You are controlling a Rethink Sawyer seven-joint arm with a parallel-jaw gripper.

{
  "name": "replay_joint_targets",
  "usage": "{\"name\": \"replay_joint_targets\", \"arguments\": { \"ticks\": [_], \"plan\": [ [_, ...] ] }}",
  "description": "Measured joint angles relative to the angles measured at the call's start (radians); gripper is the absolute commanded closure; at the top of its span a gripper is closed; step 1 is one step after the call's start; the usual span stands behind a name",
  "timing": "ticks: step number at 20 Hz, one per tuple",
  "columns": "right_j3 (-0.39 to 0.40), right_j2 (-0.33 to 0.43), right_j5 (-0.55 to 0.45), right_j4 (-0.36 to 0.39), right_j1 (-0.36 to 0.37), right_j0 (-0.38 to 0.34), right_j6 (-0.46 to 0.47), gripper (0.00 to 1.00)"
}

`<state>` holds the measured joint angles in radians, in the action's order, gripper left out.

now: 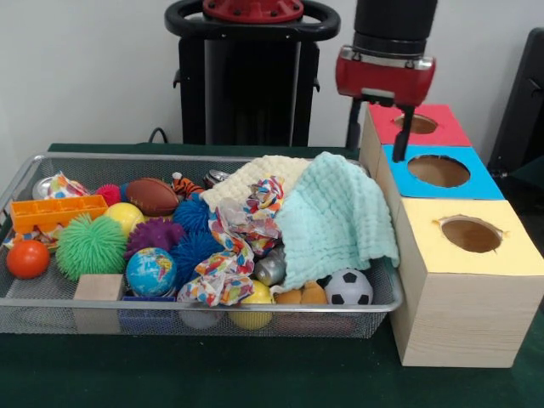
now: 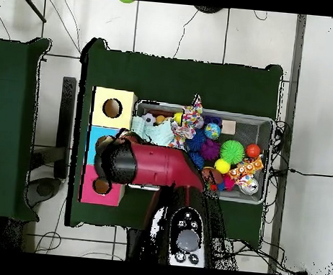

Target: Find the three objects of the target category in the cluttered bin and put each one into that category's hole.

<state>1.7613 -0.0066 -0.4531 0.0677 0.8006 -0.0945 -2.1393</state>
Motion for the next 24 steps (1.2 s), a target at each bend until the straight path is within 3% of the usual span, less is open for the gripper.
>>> {"name": "replay_joint_targets", "arguments": {
  "ticks": [8,15,24],
  "plan": [
    [-0.030,0.012,-0.011,0.000,0.008,-0.133,0.000,0.00],
    [-0.056,0.024,0.003,0.021,-0.059,-0.242,0.000,0.00],
    [-0.049,0.037,0.016,0.111,-0.140,-0.374,0.000,0.00]
  ]
}}
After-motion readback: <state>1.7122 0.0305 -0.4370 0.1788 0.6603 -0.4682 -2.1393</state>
